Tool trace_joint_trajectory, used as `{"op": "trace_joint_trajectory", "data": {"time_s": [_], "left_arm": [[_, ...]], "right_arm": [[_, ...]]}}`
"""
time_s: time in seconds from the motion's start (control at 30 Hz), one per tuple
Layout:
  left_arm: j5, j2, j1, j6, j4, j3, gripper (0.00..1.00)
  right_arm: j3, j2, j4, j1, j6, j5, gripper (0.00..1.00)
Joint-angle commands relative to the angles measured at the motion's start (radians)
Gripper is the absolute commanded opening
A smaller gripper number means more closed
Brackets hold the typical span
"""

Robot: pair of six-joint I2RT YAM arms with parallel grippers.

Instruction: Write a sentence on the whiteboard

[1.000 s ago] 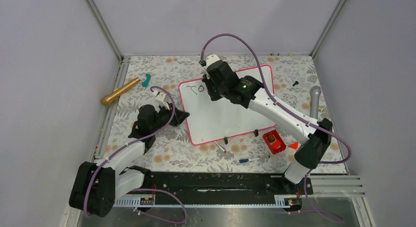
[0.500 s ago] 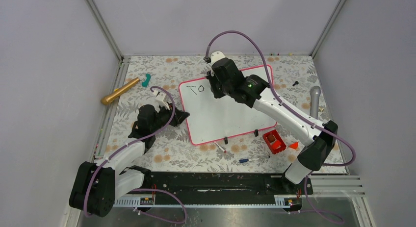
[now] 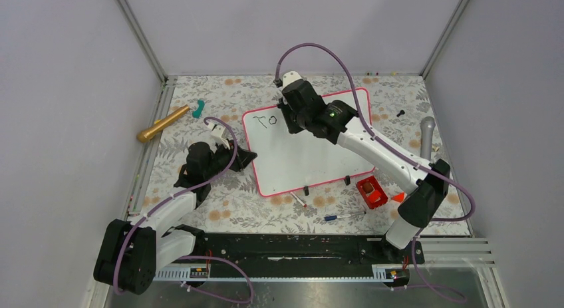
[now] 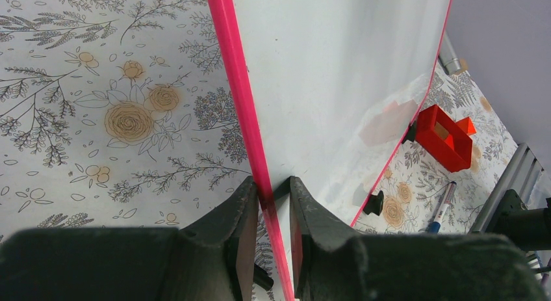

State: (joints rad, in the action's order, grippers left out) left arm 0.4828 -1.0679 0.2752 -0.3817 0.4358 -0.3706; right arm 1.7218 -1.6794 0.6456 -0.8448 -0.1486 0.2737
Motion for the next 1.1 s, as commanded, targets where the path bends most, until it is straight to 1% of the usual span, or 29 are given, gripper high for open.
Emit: {"op": "trace_joint_trajectory", "data": {"time_s": [0.0,1.07], "left_arm": [[-0.003,0.009,0.014,0.049,0.024,-0.012,0.0],[0.0,0.008,0.014,0.049,0.024,-0.012,0.0]], "right_arm": [[0.051,-0.013,-0.006,0.006,0.017,0.046,0.0],[0.089,-0.061,0.002,0.006,0.027,0.065,0.0]]}}
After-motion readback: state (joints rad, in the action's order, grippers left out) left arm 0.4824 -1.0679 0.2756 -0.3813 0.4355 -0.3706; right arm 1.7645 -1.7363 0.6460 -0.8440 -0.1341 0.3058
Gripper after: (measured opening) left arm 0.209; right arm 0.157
